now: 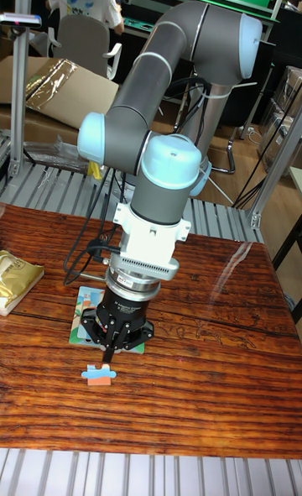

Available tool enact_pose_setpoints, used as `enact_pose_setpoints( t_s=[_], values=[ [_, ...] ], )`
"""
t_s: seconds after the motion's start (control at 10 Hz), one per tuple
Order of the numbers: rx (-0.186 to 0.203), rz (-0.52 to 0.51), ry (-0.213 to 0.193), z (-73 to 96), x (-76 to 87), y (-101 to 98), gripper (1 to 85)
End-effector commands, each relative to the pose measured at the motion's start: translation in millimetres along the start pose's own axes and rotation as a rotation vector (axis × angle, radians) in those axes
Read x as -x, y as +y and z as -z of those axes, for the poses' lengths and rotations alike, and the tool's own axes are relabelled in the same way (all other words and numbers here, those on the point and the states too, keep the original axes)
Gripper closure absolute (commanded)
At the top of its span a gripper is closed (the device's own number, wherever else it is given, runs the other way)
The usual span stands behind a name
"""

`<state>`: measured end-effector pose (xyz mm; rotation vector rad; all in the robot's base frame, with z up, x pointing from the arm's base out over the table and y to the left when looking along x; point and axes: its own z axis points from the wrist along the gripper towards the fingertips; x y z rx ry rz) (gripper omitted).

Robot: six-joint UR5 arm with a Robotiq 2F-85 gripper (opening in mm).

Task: Assemble one piece of a puzzle

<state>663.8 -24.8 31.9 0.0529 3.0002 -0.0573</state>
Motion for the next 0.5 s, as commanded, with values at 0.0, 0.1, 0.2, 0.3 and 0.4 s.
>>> enact_pose_setpoints(
  t_s=[0.0,0.1,0.2,0.3,0.4],
  values=[
    [0.008,-0.009,-0.003,0.6,1.2,0.6,84.3],
    [0.008,-0.009,-0.003,0.6,1.2,0.6,84.3],
    [0.007,-0.008,-0.003,0.8,1.1,0.0,84.3],
    [0.007,-0.007,-0.003,1.0,1.0,0.0,84.3],
    [0.007,-0.007,-0.003,1.3,0.9,-0.1,84.3]
  ],
)
